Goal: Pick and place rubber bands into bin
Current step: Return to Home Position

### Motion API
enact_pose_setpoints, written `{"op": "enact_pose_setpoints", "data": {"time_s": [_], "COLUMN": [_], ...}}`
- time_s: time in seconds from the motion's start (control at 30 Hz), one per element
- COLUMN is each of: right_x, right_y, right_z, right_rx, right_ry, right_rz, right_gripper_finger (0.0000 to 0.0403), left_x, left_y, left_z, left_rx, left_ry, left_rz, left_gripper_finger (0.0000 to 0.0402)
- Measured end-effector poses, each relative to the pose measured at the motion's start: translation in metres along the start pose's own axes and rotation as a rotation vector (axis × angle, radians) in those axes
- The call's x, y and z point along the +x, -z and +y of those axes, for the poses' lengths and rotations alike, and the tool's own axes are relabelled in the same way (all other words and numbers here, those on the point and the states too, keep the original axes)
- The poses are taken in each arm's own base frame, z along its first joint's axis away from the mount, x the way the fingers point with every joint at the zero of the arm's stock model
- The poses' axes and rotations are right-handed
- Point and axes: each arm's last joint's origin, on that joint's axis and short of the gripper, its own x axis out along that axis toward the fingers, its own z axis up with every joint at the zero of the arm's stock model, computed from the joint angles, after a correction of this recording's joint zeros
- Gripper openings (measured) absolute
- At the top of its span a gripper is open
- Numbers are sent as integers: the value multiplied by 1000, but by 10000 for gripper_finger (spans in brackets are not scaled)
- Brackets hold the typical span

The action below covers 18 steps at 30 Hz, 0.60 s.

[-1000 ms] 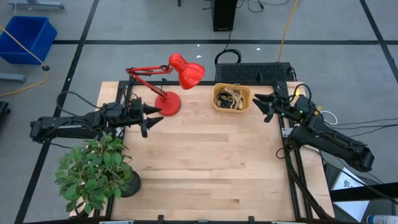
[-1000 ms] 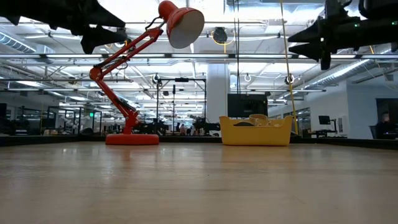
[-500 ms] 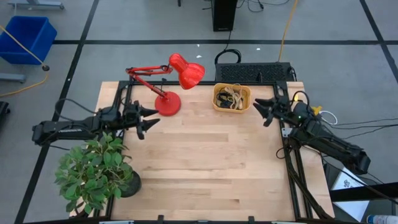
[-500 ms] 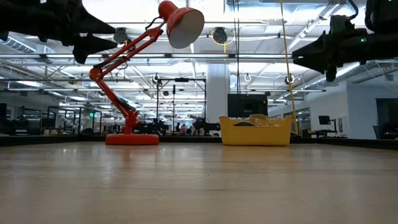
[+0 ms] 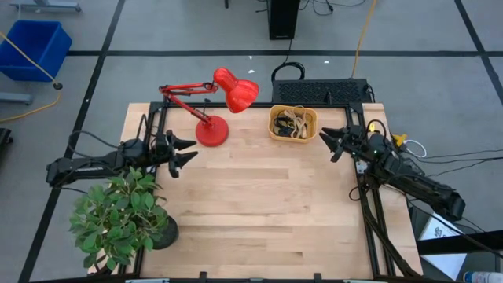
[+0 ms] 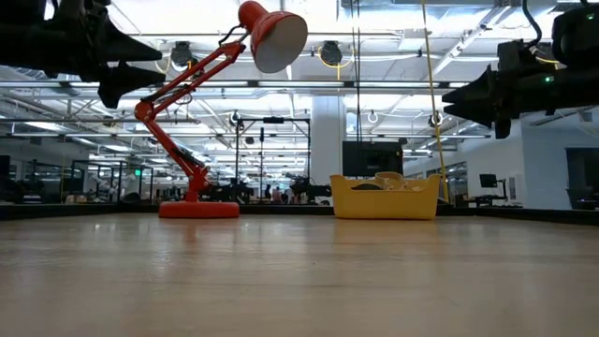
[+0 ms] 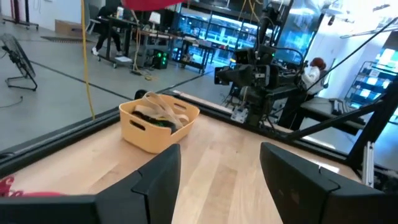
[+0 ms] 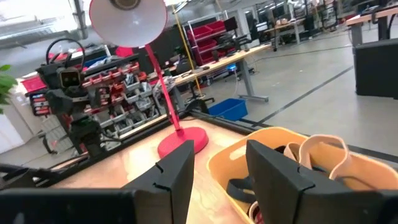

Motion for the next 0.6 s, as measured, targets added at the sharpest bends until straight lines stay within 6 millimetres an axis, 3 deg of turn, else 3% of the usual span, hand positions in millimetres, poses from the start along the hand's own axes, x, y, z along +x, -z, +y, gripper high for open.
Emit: {"op": "enact_pose_setpoints", "data": {"time_s": [0.6], "right_x": [-2], "right_y": [4], "right_z": [-1], "right_rx": [-2], "right_ry": [8], "right_rz": [-16], "right_gripper_finger": [139], "left_x": [0], "left_y": [12], "left_z": [5], "left_rx": [50], "left_ry": [-69], "left_rz": [89], "left_gripper_finger": [228]}}
